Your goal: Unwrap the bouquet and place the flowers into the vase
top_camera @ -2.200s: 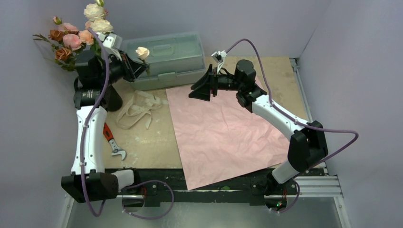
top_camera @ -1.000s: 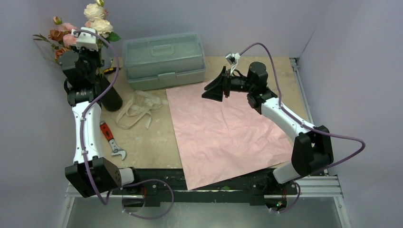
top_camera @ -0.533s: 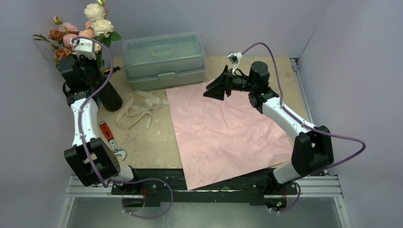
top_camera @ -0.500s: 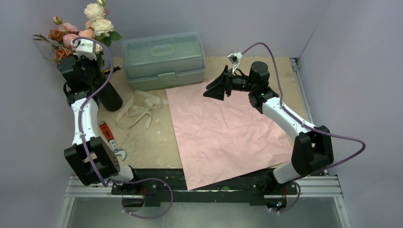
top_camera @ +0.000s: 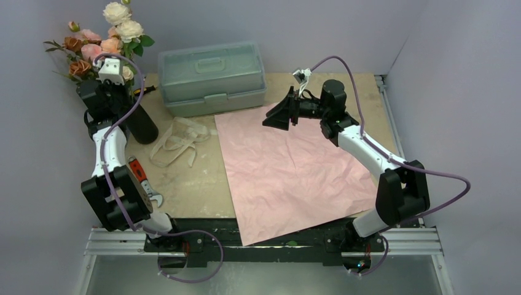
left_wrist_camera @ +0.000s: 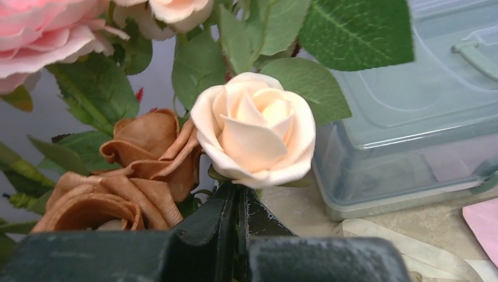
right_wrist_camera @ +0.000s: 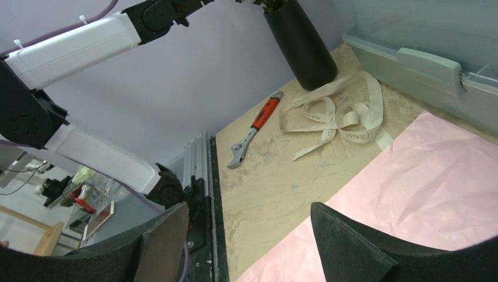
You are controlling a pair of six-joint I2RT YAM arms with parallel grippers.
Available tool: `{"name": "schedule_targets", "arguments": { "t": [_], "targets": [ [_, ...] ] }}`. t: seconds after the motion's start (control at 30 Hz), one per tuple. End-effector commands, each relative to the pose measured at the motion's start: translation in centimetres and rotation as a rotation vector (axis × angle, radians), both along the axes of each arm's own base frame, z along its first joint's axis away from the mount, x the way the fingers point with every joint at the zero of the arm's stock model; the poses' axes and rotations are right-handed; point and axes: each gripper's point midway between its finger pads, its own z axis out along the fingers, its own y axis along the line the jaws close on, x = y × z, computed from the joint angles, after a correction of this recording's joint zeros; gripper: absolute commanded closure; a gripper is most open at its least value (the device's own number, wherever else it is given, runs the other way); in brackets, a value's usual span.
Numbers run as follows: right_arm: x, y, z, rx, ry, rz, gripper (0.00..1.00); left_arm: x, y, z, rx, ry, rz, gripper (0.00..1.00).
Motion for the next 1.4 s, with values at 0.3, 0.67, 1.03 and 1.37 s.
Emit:
{"name": "schedule_targets", "arguments": {
  "t": [0.3, 0.67, 1.03, 1.37],
  "targets": [
    [0.5, 0.1, 0.8, 0.007, -0.017, 0.010, 0.20, -2.8, 1.5, 0.4, 0.032, 0.049, 0.056, 0.81],
    [0.4, 0.0, 0.8, 0.005, -0.020, 0.011, 0.20, -5.3, -0.1, 0.7, -0.014, 0.149, 0.027, 0.57],
    [0.0, 0.0, 0.6, 0.004, -0.024, 0.024, 0.19, -7.5, -0.3, -0.6, -0.048, 0.217, 0.084, 0.41],
    [0.0, -0.1, 0.8, 0.004, -0.036, 0.017, 0.19, -9.2, -1.1, -1.6, -0.052, 0.306, 0.063, 0.24]
  ]
}}
